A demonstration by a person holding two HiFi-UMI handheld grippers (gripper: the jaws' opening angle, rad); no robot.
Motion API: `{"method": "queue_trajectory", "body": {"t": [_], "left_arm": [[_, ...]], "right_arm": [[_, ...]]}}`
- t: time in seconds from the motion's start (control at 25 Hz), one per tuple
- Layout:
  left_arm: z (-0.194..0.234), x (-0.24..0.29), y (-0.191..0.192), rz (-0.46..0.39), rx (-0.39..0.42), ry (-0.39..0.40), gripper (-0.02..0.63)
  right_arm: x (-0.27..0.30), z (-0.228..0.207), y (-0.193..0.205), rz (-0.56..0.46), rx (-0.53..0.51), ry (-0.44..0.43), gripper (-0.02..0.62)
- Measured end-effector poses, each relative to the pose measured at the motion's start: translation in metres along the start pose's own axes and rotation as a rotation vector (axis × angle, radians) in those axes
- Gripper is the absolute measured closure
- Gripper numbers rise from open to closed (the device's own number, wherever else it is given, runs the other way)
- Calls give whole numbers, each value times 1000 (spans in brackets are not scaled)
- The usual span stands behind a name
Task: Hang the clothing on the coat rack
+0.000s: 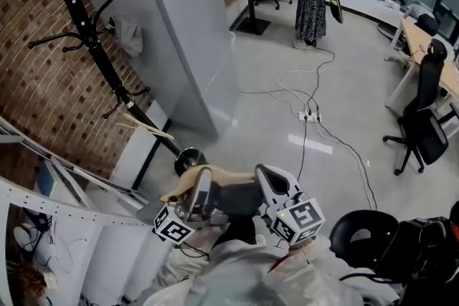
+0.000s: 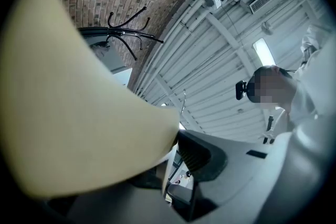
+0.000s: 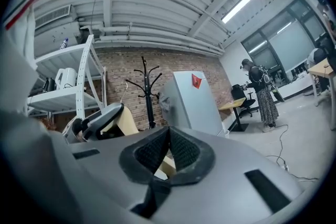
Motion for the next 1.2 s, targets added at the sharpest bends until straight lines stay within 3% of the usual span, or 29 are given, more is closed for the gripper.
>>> {"method": "queue_trajectory", "body": {"t": [0.4,0.76,1.2], "left_arm": [[66,46,-12,-43,10,-1,508],[132,98,-58,-101,96,13,508],[206,121,-128,-182,243,-45,508]], "right_arm": [[73,-38,13,39,-18,-8,571],[201,-39,15,48,-52,-154,571],[323,-12,41,51,-20,-332,571]]}}
Point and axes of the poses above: the fingertips, and each gripper's own axes: x forward along the fingers, z to its left, y out of its underside, the point moved 3 cm from there along -x, backward along the fingers, and after that the axes turned 14 degrees about -z, right-handed, at the moved point
